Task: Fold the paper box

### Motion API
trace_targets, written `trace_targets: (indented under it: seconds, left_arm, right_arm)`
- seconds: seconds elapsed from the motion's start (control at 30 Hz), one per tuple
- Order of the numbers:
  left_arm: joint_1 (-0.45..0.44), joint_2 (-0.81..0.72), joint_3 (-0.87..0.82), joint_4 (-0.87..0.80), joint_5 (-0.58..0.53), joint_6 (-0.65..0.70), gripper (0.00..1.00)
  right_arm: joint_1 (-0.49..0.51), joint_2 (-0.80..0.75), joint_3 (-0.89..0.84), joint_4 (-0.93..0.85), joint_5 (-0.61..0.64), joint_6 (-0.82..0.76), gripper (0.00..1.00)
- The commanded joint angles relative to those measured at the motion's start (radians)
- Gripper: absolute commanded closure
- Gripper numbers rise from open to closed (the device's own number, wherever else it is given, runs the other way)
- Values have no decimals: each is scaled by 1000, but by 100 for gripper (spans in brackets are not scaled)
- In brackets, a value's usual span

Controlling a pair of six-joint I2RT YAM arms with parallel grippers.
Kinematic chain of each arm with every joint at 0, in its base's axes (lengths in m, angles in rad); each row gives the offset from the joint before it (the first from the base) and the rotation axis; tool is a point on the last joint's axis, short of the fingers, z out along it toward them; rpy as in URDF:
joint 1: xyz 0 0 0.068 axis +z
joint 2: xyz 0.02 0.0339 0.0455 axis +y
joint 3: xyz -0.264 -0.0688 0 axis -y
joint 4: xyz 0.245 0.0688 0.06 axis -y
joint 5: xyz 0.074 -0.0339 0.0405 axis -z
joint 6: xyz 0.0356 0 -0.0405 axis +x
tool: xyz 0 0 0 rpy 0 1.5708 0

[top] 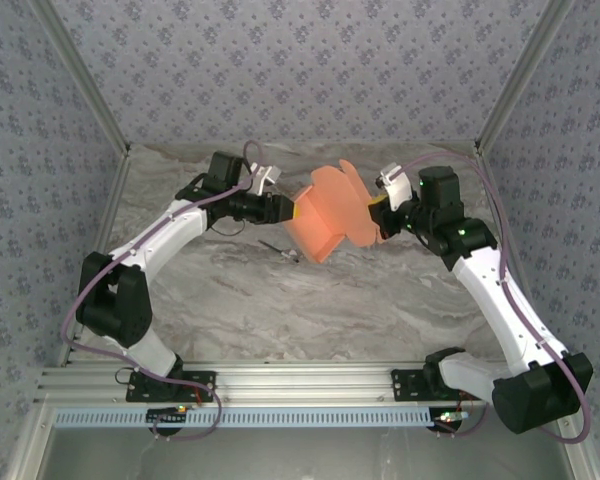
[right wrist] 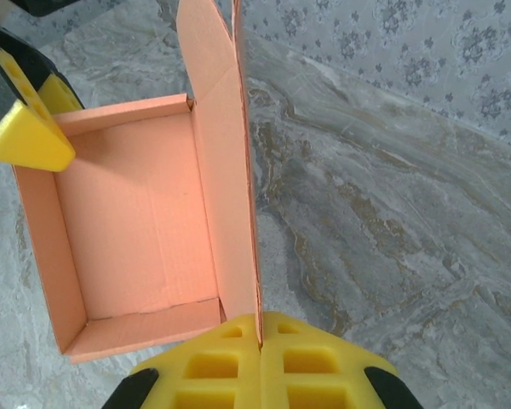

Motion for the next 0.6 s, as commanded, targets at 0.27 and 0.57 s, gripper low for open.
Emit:
trace_targets:
  seconds: [0.27,0.57]
  left_arm:
    - [28,-58,-41,-31,-110,62,30]
    - [29,-134,-99,-122,-400,123,30]
  right_arm:
    - [8,40,106,-332,78,14,100]
    - [35,200,236,-492,188,-36,100]
